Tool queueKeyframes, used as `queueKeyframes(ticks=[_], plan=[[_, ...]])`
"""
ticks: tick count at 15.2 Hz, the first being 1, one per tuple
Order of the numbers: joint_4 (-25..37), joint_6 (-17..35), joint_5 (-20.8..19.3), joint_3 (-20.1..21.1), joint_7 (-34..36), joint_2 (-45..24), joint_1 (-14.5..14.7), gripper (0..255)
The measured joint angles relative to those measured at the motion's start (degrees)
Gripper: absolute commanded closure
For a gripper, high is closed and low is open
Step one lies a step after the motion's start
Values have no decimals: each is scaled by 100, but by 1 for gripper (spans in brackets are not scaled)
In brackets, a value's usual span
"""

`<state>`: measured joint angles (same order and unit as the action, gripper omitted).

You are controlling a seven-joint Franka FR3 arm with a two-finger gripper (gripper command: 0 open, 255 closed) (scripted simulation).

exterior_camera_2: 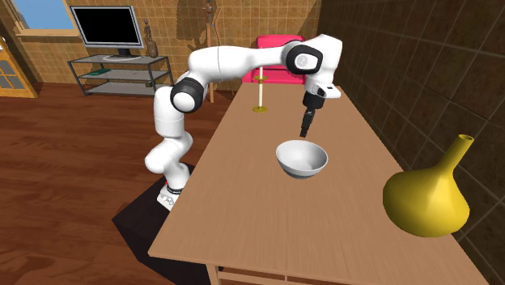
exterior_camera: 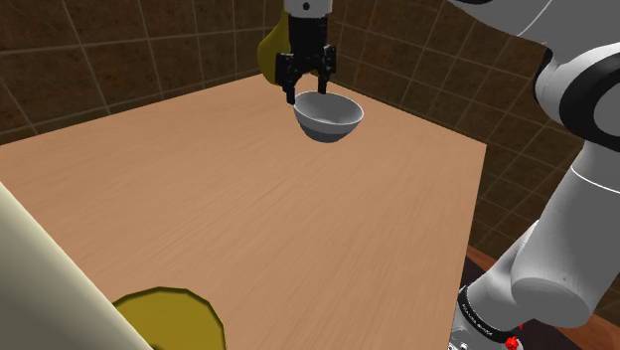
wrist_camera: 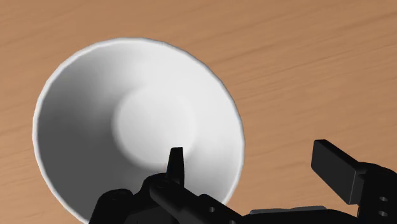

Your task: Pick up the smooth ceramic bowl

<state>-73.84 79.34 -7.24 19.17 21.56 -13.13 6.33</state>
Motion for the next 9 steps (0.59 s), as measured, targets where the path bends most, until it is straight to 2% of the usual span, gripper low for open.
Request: queueKeyframes(ticks=[7, 8, 9], plan=[[-599, 499, 37, -13, 17, 104, -47, 0], [-625, 524, 37, -13, 19, 105, -48, 255], [-640, 537, 38, -13, 21, 107, -48, 255]])
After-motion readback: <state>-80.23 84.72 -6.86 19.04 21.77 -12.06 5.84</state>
